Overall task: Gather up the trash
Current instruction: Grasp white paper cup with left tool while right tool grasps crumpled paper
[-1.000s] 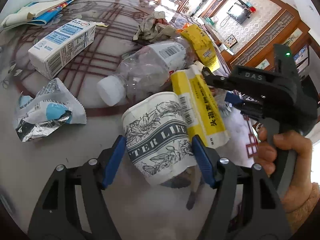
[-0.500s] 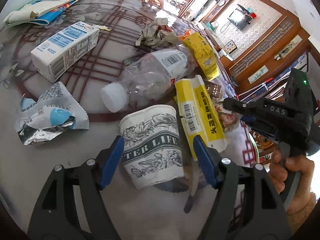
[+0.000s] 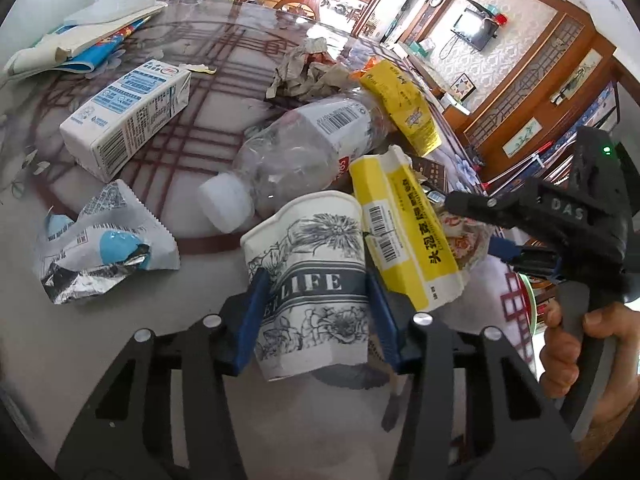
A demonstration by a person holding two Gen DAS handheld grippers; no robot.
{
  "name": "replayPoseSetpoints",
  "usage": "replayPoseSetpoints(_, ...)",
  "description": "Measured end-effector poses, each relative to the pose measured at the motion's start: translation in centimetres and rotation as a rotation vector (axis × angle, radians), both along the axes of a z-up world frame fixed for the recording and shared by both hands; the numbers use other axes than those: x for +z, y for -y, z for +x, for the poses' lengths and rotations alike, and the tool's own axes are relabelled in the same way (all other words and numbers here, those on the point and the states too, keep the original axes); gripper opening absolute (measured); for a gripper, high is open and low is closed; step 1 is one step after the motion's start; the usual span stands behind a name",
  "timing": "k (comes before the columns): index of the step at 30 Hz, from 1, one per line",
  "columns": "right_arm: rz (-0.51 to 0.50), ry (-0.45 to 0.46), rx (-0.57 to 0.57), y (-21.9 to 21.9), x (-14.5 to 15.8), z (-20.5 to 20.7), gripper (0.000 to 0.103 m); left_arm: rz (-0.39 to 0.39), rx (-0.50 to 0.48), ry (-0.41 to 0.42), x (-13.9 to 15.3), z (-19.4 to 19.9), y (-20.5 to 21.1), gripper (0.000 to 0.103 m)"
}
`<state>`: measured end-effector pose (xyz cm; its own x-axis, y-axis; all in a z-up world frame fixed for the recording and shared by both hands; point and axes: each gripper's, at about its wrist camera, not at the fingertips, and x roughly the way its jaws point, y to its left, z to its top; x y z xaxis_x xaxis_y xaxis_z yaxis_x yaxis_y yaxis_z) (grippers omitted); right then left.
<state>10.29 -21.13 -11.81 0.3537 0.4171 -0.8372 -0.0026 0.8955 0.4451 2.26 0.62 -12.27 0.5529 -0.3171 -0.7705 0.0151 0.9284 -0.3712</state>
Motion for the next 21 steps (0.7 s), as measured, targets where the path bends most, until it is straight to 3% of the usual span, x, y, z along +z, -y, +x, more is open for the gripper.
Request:
replayPoseSetpoints(5,-0.032,-0.009,0.013,-0.5,-0.5,-0.1,0.067,-0.009,-0.003,-0.016,-0.3,0.2,0.1,0.052)
replayPoseSetpoints(10,-0.023,0.003,0.028,-0.5,-0.4,-0.4,0.04,-0.044,0.015,-0.055,-1.2,0.6,-0.4,0.063)
replayPoseSetpoints(14,-0.013,0.032,0.029,-0.4,0.3,-0.6,0.033,-0.038,0.007,-0.058,-1.5,0.7,-0.1,0.075)
replayPoseSetpoints(17,0.008,0.052,0.019,0.0,0.7,-0.6,0.032,-0.018,-0.005,-0.049,-1.4,0.6,0.2,0.075)
replayPoseSetpoints(19,0.016,0.061,0.015,0.2,1.0,-0.7,0.032,-0.019,-0.008,-0.046,-1.5,0.6,0.3,0.066)
replayPoseSetpoints(21,0.019,0.072,0.014,0.3,1.2,-0.8,0.032,-0.024,-0.009,-0.041,-1.5,0.5,0.3,0.066)
